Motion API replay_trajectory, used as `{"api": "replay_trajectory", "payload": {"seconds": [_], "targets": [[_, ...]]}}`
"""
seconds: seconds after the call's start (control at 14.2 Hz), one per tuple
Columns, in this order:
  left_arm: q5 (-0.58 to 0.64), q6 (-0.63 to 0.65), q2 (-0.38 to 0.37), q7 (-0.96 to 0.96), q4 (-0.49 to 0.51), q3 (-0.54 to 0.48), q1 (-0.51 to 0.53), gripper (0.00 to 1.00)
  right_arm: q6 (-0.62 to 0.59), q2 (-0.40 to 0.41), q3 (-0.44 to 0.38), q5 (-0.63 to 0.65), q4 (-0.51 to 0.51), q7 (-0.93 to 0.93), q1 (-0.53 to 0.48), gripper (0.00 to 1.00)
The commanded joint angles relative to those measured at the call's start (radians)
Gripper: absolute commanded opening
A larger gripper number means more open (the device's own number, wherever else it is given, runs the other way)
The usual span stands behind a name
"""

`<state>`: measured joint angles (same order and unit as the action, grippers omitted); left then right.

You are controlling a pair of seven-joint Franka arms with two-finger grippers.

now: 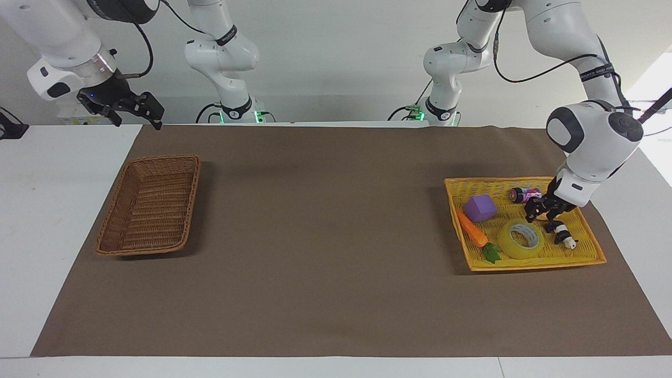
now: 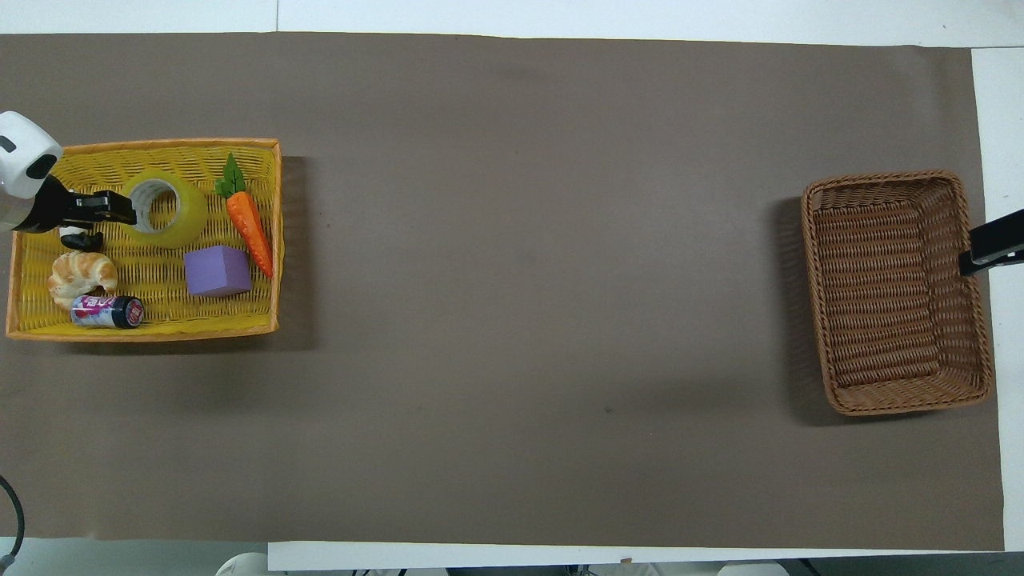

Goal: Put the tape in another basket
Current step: 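Lower the left gripper and grasp the rim of the tape roll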

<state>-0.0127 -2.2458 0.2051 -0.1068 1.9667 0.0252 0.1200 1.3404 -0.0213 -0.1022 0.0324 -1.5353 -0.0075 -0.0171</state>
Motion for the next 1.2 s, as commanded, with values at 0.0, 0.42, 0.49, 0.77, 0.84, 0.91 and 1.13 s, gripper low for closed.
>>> {"api": "replay_trajectory", "payload": {"seconds": [0.0, 0.42, 0.49, 0.77, 0.84, 0.91, 1.13], "targets": [[0.005, -0.024, 0.046, -0.013, -0.043, -0.005, 0.007, 0.49, 0.009, -0.025, 0.002, 0.009, -0.028, -0.022, -0.001, 1.0], [0.003, -0.083, 0.115, -0.002, -0.065, -0.005, 0.012, 0.5, 0.009, -0.025, 0.002, 0.009, -0.028, -0.022, -0.001, 1.0], [0.003, -0.095, 0.128, 0.008, -0.063, -0.005, 0.012, 0.5, 0.009, -0.025, 0.002, 0.011, -0.028, -0.022, -0.001, 1.0], [0.005, -0.124, 0.163, 0.007, -0.054, -0.004, 0.013, 0.49, 0.009, -0.025, 0.004, 0.009, -0.028, -0.022, -0.001, 1.0], [0.005, -0.129, 0.166, 0.006, -0.051, -0.004, 0.013, 0.49, 0.009, -0.025, 0.002, 0.009, -0.028, -0.022, -0.001, 1.0], [0.005, -0.138, 0.174, 0.006, -0.048, -0.004, 0.015, 0.49, 0.011, -0.025, 0.002, 0.009, -0.028, -0.022, -0.001, 1.0], [0.003, -0.143, 0.18, 0.01, -0.045, -0.004, 0.016, 0.23, 0.009, -0.025, 0.002, 0.009, -0.028, -0.022, -0.001, 1.0]]}}
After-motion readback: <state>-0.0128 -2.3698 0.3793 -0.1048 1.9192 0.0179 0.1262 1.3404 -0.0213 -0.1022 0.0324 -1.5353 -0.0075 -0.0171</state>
